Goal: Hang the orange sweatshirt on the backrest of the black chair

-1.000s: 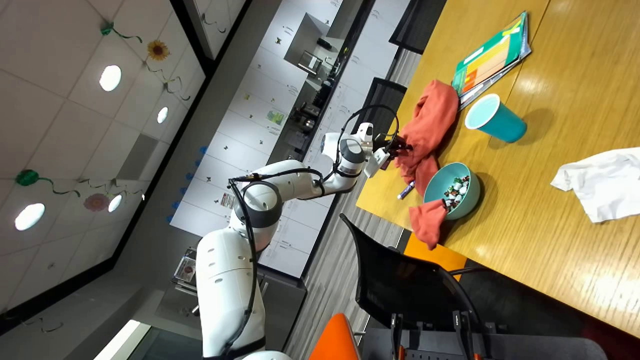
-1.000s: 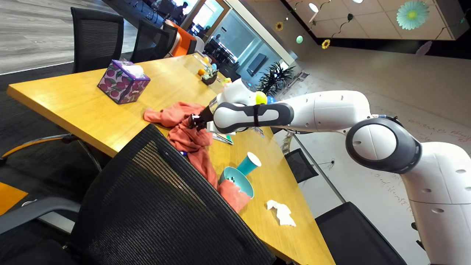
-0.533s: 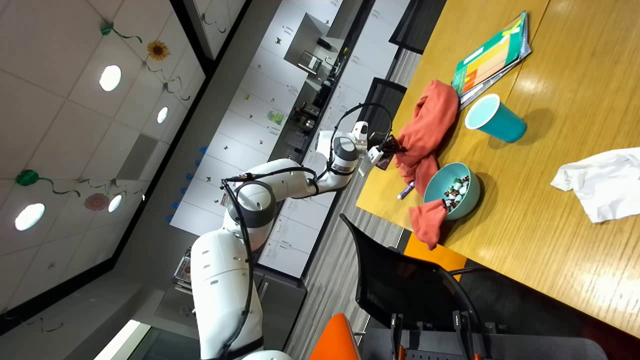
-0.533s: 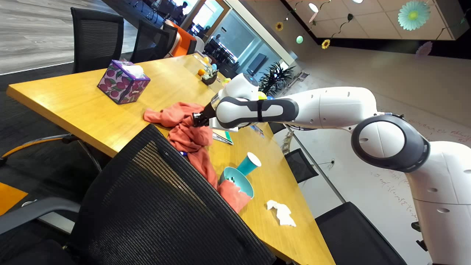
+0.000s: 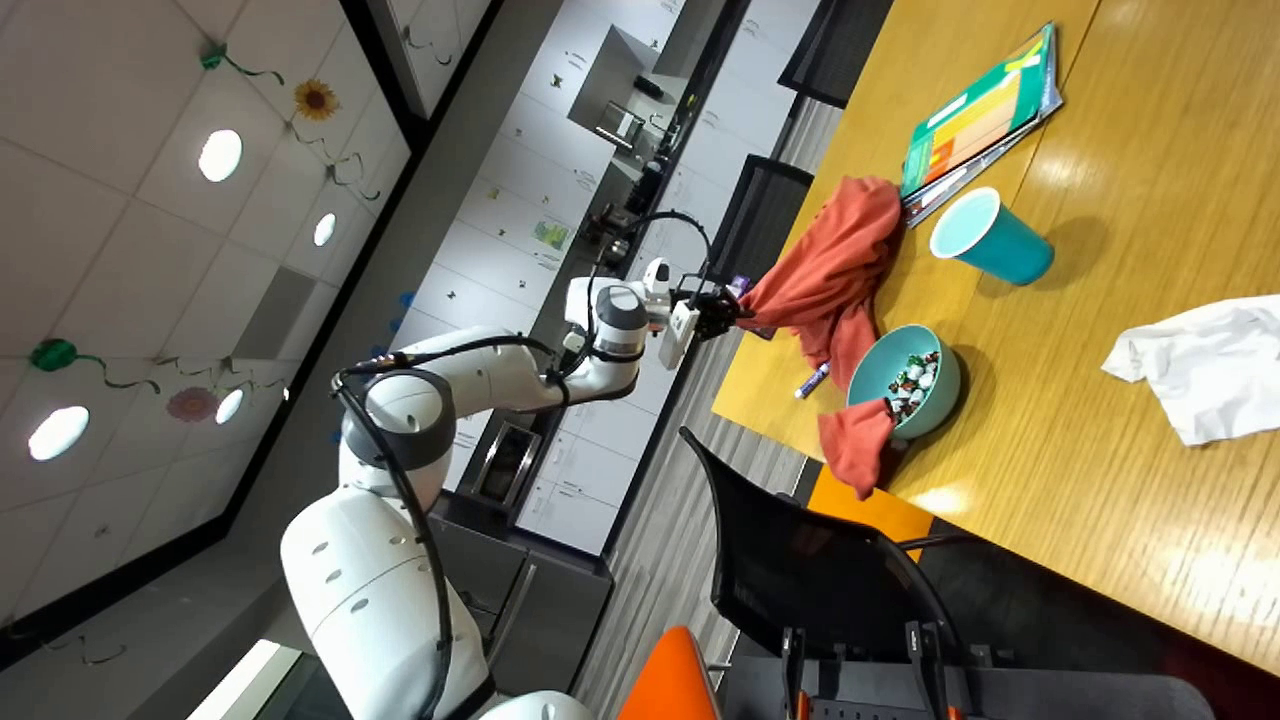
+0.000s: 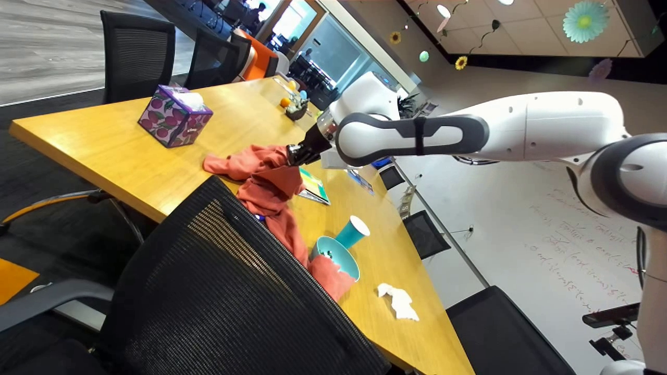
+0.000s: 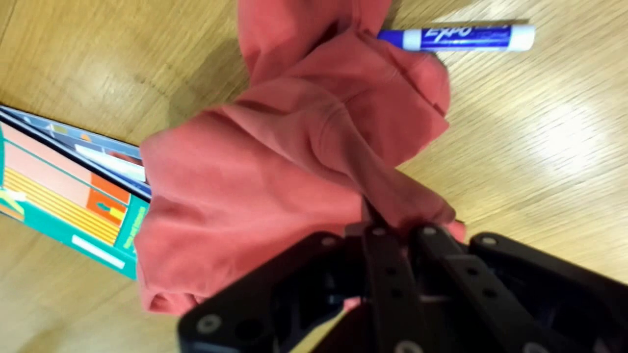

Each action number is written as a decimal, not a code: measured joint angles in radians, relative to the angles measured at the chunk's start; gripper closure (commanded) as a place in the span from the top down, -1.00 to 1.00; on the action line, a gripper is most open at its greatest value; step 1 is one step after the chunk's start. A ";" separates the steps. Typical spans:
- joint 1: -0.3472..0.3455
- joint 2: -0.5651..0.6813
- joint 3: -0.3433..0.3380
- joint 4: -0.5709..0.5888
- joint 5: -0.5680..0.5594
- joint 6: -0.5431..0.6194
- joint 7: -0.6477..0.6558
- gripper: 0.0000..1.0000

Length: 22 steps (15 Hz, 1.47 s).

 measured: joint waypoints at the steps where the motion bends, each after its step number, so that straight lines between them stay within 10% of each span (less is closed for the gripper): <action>1: 0.004 -0.051 0.013 -0.049 -0.018 -0.009 -0.011 -0.97; 12: -0.013 -0.606 0.195 -0.585 -0.121 -0.098 -0.032 -0.89; 22: -0.043 -0.602 0.224 -0.593 -0.121 -0.098 -0.030 -0.97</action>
